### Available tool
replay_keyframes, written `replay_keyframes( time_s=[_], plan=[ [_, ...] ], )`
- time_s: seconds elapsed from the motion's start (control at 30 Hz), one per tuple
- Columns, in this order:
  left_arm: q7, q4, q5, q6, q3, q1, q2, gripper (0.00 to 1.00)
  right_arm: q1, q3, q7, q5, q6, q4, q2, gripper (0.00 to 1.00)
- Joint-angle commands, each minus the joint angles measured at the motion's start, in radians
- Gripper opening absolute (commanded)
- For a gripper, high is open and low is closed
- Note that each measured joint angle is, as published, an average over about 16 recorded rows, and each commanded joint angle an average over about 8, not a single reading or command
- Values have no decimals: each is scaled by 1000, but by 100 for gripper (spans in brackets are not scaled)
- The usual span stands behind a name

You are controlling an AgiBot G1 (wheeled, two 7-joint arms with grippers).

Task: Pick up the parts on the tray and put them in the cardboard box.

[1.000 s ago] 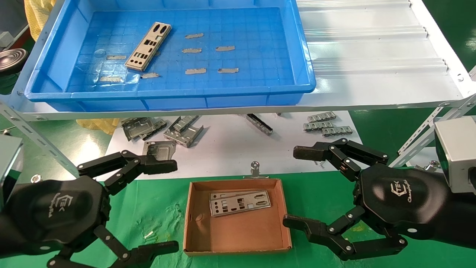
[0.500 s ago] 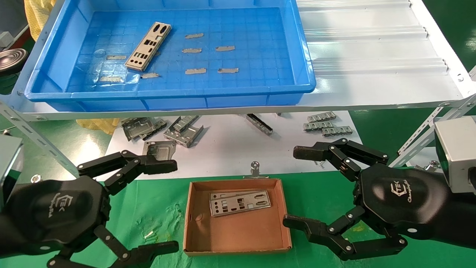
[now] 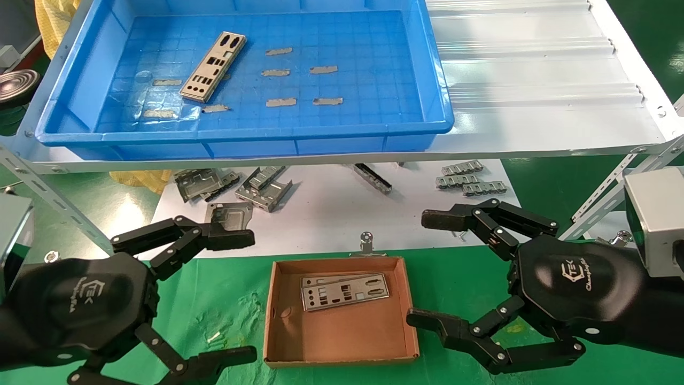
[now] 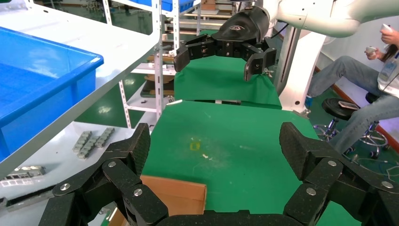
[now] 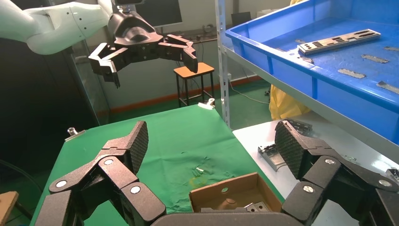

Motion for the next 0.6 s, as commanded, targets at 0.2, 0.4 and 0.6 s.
replay_keyframes(
  time_s=[0.2, 0.4, 0.6],
  plan=[
    [0, 0, 0, 0, 0, 0, 0, 100, 0, 0, 0, 0, 0, 0, 0, 100],
    [0, 0, 0, 0, 0, 0, 0, 100, 0, 0, 0, 0, 0, 0, 0, 26],
    [0, 0, 0, 0, 0, 0, 0, 100, 0, 0, 0, 0, 0, 0, 0, 0]
  ],
)
